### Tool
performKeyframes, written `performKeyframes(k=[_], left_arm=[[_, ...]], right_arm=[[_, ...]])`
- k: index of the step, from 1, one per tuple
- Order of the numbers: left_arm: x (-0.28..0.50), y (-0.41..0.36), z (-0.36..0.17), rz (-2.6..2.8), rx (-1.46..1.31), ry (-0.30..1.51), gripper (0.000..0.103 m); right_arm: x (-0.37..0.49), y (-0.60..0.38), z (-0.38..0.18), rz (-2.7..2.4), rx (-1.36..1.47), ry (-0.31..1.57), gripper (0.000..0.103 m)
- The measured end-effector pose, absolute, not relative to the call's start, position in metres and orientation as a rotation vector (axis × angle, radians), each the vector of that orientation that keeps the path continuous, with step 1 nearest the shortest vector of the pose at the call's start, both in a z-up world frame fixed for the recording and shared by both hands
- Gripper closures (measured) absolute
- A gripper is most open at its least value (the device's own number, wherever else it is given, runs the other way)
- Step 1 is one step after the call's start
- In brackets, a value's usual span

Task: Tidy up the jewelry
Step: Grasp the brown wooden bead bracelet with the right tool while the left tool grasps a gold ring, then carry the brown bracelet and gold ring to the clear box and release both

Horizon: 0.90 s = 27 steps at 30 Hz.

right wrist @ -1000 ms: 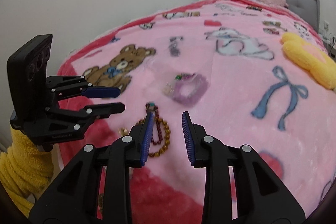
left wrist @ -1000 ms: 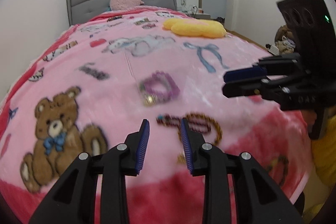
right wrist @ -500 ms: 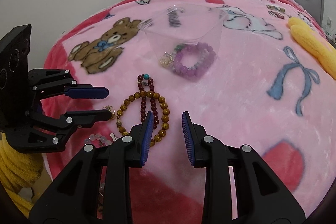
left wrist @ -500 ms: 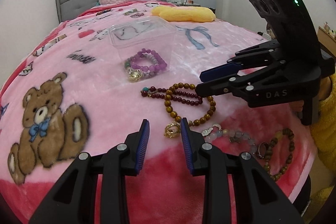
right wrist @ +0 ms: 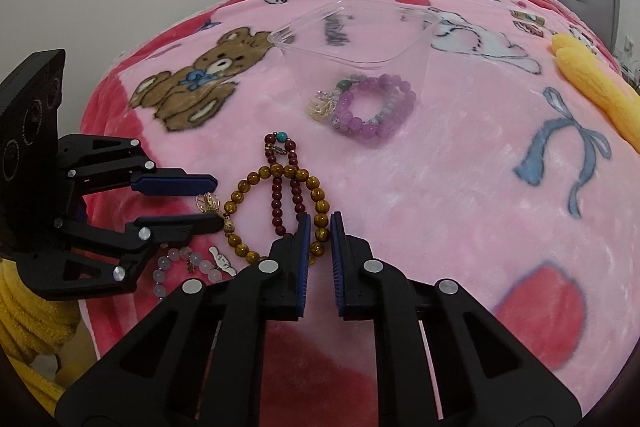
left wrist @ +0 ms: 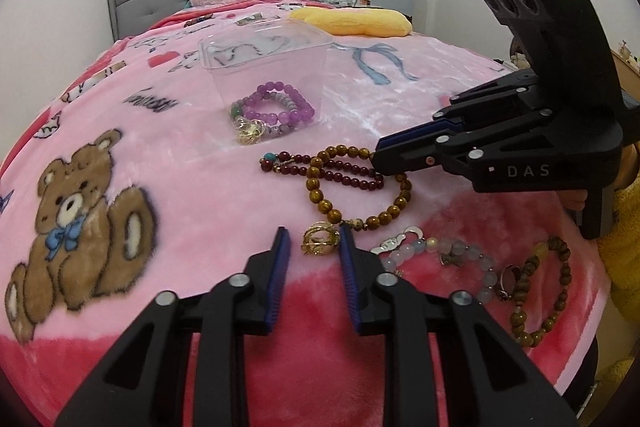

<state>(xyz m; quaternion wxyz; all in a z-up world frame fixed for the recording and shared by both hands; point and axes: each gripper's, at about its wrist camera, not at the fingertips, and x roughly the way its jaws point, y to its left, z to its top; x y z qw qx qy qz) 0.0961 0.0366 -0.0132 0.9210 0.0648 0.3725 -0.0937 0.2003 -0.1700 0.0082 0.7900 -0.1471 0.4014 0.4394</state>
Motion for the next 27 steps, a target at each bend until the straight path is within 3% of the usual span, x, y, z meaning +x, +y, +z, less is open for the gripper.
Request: performKeyframes(k=[5,27], left_arm=[[0.097,0.038,-0.013,-0.184,0.121,0.762,0.086],[0.087,0.049,0.032,-0.146,0.090,0.638,0.086]], right_arm=[[0.200,-0.174,0.009,0.959,-0.292,0.867,0.095],[0.168,-0.178,0.071,1.025,-0.252,0.702,0.095]])
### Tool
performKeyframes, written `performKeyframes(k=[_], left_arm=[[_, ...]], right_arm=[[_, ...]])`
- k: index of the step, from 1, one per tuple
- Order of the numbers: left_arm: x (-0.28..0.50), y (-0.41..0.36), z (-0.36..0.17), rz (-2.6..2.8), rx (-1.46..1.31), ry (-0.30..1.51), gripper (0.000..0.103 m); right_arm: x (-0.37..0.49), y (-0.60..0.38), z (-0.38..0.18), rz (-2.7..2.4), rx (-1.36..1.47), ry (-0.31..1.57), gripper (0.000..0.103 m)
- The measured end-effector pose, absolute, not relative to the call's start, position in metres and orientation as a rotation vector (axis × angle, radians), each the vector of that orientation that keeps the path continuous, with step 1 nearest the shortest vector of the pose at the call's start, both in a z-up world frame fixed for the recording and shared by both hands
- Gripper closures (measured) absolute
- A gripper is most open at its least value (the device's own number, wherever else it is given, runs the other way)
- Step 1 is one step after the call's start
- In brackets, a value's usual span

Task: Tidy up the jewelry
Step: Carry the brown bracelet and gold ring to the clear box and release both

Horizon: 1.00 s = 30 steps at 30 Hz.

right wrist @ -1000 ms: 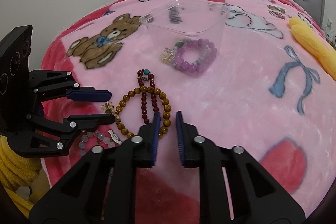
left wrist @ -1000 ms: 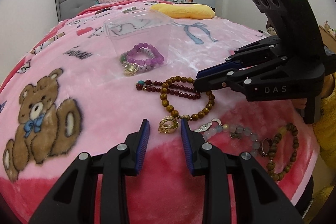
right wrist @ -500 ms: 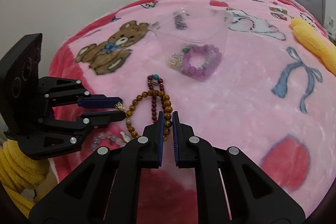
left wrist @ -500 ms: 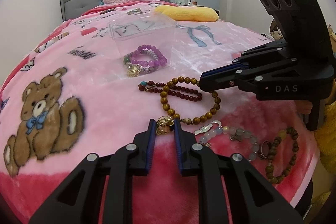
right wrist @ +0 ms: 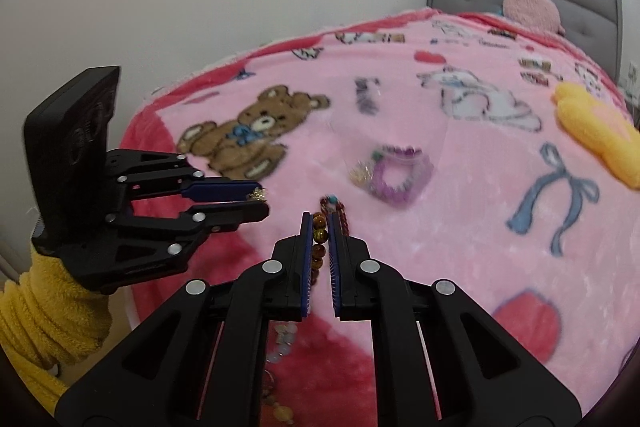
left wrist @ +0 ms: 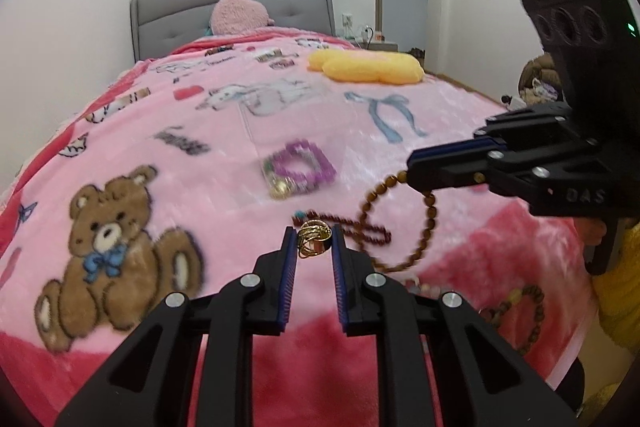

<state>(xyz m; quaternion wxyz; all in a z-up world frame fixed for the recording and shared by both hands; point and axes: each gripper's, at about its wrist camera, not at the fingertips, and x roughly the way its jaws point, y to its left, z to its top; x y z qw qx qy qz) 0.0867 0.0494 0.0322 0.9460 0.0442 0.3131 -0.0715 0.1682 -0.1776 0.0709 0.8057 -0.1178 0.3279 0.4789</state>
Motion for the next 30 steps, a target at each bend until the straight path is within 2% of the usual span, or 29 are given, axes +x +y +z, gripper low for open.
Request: performKeyframes(k=[14,30], left_arm=[[0.109,0.059,0.062,-0.146,0.017,0.576,0.086],[0.170,0.060,0.084,-0.116,0.042,0.620,0.086]], right_arm=[[0.189,-0.181,0.116,0.975,-0.189,0.589,0.095],[0.256,-0.163,0.139,0.897,-0.085,0.621,0.095]])
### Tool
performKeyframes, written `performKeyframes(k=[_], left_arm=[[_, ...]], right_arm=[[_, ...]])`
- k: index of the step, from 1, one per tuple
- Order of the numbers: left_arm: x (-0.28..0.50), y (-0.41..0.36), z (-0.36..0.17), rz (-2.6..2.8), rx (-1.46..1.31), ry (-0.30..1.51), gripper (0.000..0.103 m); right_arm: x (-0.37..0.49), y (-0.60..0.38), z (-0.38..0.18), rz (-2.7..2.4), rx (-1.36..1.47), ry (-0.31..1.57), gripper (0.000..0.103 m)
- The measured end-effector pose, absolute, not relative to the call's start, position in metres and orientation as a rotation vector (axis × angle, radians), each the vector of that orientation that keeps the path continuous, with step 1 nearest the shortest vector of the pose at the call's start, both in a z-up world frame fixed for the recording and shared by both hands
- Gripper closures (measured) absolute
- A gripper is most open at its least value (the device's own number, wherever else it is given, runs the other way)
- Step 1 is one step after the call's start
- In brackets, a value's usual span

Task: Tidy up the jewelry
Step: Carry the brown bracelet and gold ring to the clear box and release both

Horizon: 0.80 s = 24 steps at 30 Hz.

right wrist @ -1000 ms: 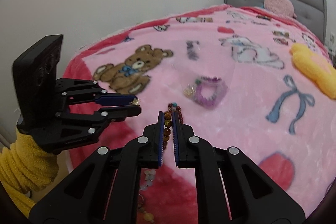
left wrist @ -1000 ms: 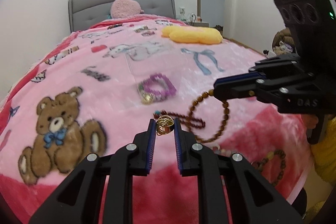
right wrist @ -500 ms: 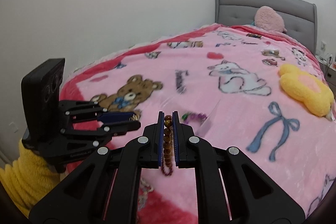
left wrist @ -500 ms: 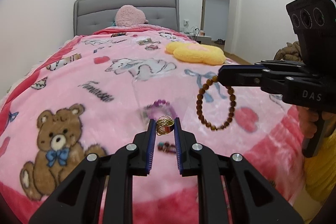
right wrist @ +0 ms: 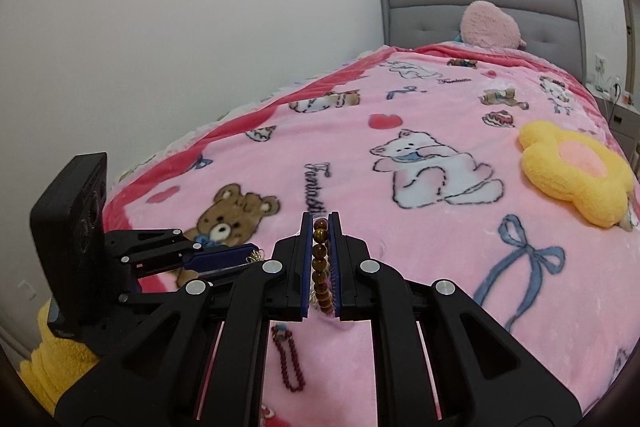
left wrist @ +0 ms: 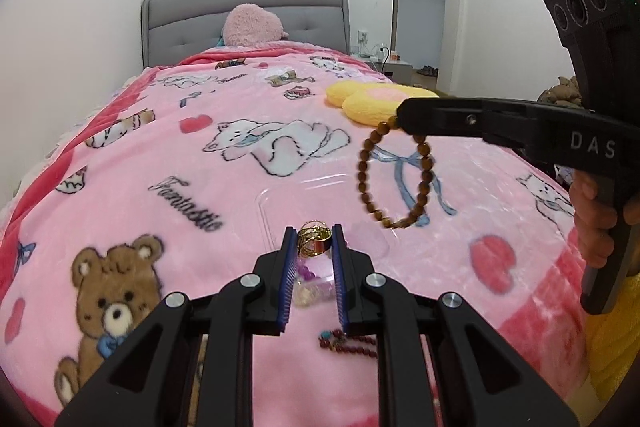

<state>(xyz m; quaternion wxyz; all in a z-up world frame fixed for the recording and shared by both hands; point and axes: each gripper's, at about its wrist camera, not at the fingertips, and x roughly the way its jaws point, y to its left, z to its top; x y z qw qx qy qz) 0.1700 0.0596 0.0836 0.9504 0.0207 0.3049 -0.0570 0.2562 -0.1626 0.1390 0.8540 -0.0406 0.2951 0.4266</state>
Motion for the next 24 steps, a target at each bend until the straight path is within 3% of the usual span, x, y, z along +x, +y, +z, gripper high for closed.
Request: performKeyframes(k=[24], left_arm=[[0.201,0.044,0.051,-0.083,0.149,0.741,0.086]], right_arm=[[0.273,-0.145,0.077,0.868,-0.169,0.773,0.095]])
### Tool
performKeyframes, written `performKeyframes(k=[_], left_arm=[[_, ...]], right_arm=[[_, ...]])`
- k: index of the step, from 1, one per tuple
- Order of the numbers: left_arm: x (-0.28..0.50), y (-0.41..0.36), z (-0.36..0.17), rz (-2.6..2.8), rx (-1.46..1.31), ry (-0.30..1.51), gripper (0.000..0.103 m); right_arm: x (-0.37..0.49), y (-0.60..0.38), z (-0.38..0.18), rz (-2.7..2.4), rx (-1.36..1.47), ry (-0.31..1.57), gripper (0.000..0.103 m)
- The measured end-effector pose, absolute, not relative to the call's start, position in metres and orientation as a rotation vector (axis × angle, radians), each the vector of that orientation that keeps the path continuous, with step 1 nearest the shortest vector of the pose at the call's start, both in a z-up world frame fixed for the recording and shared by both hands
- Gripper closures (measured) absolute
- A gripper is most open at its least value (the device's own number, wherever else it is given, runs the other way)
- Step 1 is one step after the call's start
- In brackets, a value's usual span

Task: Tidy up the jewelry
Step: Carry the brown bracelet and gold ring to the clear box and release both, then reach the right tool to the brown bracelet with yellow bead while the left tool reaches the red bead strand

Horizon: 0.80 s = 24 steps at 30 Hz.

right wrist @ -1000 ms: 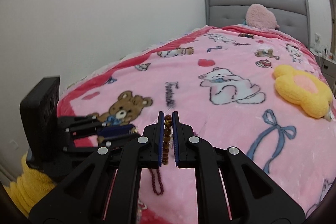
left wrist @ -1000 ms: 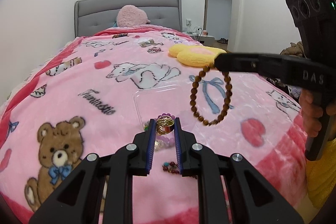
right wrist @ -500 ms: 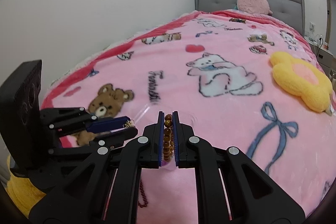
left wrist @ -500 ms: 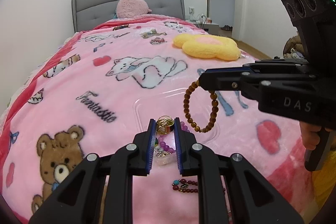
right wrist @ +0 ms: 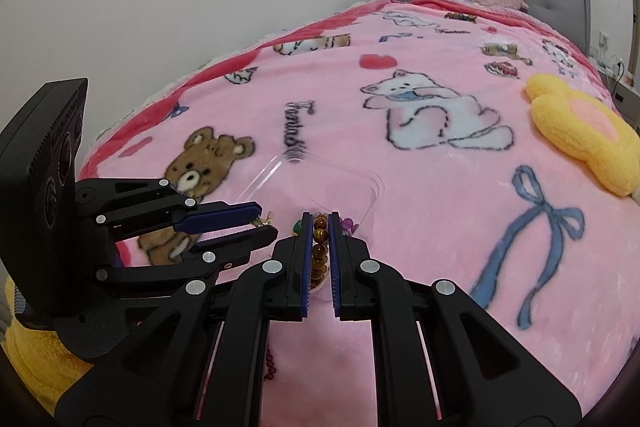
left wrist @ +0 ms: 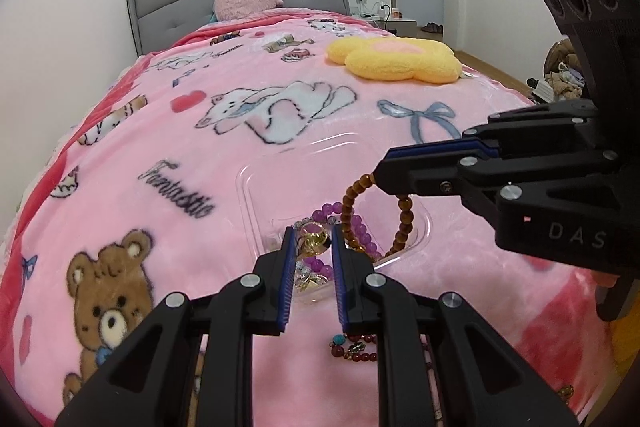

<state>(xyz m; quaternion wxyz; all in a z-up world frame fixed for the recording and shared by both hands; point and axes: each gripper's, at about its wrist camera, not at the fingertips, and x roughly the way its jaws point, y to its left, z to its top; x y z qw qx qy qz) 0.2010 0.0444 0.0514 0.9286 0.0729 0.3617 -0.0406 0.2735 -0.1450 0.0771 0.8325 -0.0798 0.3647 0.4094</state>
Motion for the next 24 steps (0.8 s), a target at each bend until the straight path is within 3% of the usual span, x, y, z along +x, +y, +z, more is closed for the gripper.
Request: performKeyframes(k=[24], left_arm=[[0.187,0.049,0.050,-0.116,0.101,0.717,0.086]], right_arm=[[0.261,-0.152,0.078,0.919,-0.136,0.757,0.093]])
